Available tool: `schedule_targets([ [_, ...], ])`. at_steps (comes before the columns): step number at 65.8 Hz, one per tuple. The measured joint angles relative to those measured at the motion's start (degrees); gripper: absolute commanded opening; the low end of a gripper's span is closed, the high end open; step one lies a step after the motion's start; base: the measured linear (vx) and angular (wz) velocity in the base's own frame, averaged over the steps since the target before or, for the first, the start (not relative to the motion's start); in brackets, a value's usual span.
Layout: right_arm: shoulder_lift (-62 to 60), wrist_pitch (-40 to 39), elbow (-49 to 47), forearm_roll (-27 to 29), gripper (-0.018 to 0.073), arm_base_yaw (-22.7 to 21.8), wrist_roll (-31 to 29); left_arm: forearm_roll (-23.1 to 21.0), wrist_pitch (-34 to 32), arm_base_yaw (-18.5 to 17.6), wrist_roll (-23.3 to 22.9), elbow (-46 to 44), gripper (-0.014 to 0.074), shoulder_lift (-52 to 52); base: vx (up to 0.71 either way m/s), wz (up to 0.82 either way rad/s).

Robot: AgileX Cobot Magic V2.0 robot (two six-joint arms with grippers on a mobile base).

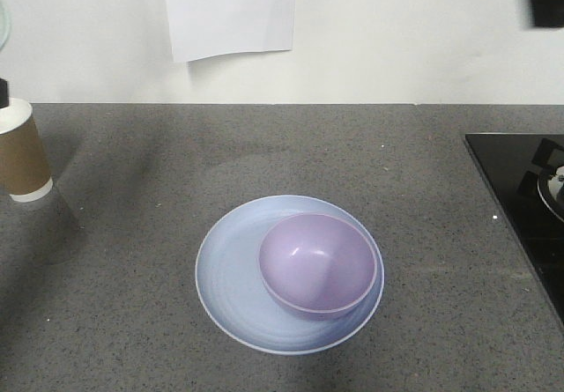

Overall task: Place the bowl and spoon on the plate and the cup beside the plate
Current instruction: 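Lower the lilac bowl onto the plate with the right gripper and release, then move the left gripper with the spoon over the bowl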

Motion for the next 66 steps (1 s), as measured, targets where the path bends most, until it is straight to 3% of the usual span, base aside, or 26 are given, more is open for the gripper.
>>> schedule_targets([
  [14,-14.4,4.5,-0.5,-1.2,-0.0005,-4.3,0.3,-14.1,3.0,0.0,10.0,0.0,-0.0006,3.8,0.00,0.00],
  [21,-20.3,6.4,-0.7,-4.5,-0.0005,-4.5,3.1,-18.7,5.1,-0.3,13.7,0.0,-0.0006,6.3,0.00,0.00],
  [31,-25.0,12.0,-0.7,-11.3,-0.0005,-4.5,8.8,-19.4,6.6,-3.7,15.3,0.0,-0.0007,9.9,0.00,0.00],
  [42,-25.8,16.7,-0.7,-18.2,-0.0005,-4.5,13.6,-19.7,6.8,-10.8,15.8,0.0,-0.0007,13.0,0.00,0.00],
  [66,-25.9,19.0,-0.7,-19.4,-0.0005,-4.6,15.4,-20.2,0.8,-27.1,15.5,0.0,-0.0007,21.6,0.00,0.00],
])
